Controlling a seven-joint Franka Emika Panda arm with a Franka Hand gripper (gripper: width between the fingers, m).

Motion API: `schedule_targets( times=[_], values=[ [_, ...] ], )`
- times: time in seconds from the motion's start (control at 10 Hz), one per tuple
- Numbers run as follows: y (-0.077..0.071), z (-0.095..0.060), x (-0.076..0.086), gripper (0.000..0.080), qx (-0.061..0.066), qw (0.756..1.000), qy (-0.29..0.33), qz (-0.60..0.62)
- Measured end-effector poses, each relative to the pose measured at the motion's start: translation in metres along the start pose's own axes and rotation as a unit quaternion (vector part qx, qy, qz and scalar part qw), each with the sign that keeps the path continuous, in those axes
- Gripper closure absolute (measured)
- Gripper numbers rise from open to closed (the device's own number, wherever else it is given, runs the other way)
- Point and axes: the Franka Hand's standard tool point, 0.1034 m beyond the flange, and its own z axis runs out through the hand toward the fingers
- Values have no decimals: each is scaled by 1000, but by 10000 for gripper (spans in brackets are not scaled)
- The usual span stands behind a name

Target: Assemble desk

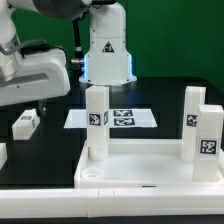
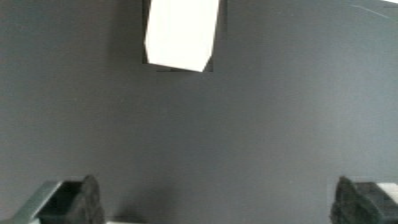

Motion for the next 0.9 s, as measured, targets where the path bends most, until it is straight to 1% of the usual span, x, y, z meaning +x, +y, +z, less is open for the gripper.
schedule_targets(
  times=[0.1,0.2,0.3,0.4,0.5,0.6,0.7,0.8,0.9],
  values=[
    [0,10,-7,150,6,999,-46,14],
    [6,20,-15,150,14,996,-87,23],
    [8,24,-21,150,27,990,-136,38],
    [10,21,-16,150,23,989,-142,36],
    [8,23,-21,150,26,986,-163,35],
    [9,24,-20,150,25,986,-162,36],
    [10,27,-23,150,27,985,-166,47],
    [14,47,-32,150,32,979,-186,74],
    [16,64,-38,150,36,975,-203,80]
  ],
)
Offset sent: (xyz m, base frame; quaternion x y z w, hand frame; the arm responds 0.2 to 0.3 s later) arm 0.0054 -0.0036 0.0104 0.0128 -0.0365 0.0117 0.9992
